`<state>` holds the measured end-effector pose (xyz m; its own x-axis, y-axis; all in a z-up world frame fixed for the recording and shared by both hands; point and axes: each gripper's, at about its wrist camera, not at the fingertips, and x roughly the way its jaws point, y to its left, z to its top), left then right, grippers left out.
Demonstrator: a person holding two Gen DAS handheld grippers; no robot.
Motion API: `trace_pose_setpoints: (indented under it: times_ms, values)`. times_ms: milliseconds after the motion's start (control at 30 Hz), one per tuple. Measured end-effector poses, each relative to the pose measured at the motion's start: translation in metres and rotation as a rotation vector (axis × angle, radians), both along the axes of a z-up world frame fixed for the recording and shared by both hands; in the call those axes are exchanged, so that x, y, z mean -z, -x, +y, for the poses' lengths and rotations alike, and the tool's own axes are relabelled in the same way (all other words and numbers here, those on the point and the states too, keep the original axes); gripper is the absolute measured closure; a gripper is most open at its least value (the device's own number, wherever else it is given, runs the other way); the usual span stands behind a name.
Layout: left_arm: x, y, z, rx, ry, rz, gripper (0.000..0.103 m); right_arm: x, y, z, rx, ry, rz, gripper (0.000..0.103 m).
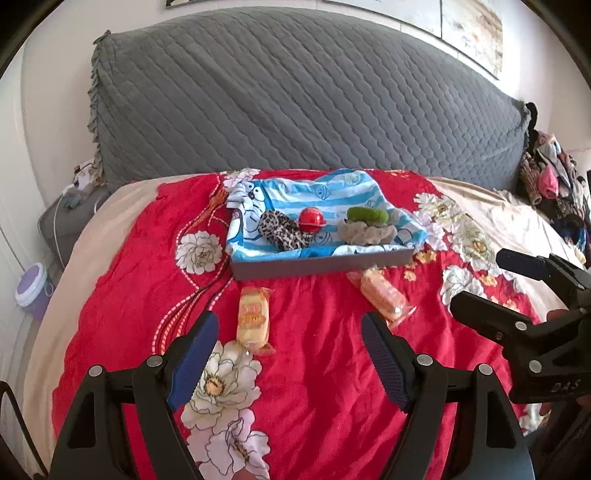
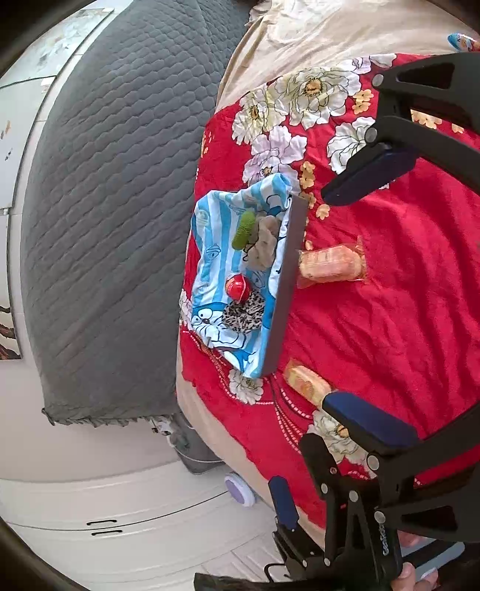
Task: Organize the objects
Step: 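Move the left tool toward the yellow snack bar while the right tool approaches the pink snack bar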
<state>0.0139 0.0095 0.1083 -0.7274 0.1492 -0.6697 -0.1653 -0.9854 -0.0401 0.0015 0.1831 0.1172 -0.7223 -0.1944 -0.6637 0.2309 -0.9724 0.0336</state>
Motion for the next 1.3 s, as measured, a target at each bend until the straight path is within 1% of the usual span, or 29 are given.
trace_pose_setpoints:
  times_ms: [67, 133, 267, 333, 533, 833, 1300]
  values:
    - [0.002, -0.001, -0.001, -0.006, 0.006, 0.005, 0.022, 0.004, 0.000, -0.002, -0.001, -0.005, -0.016, 0.001]
    - [0.004, -0.001, -0.004, -0.006, -0.008, -0.007, 0.022, 0.008, -0.001, -0.003, -0.003, -0.007, -0.021, 0.001]
    - [0.009, 0.001, -0.005, -0.005, -0.008, -0.013, 0.022, 0.017, -0.001, -0.003, 0.006, -0.019, -0.046, 0.001]
    - [0.013, 0.003, -0.005, -0.004, -0.002, -0.019, 0.022, 0.021, 0.000, -0.001, 0.007, -0.018, -0.051, 0.002]
    - [0.027, 0.009, -0.009, -0.014, -0.023, -0.049, 0.022, 0.032, 0.004, -0.001, 0.014, -0.021, -0.079, 0.001]
    - [0.042, 0.018, -0.009, -0.013, -0.032, -0.076, 0.022, 0.048, 0.011, 0.002, 0.020, -0.027, -0.112, 0.001]
    - [0.053, 0.028, -0.007, -0.007, -0.043, -0.090, 0.022, 0.067, 0.021, 0.003, 0.031, -0.035, -0.150, 0.001]
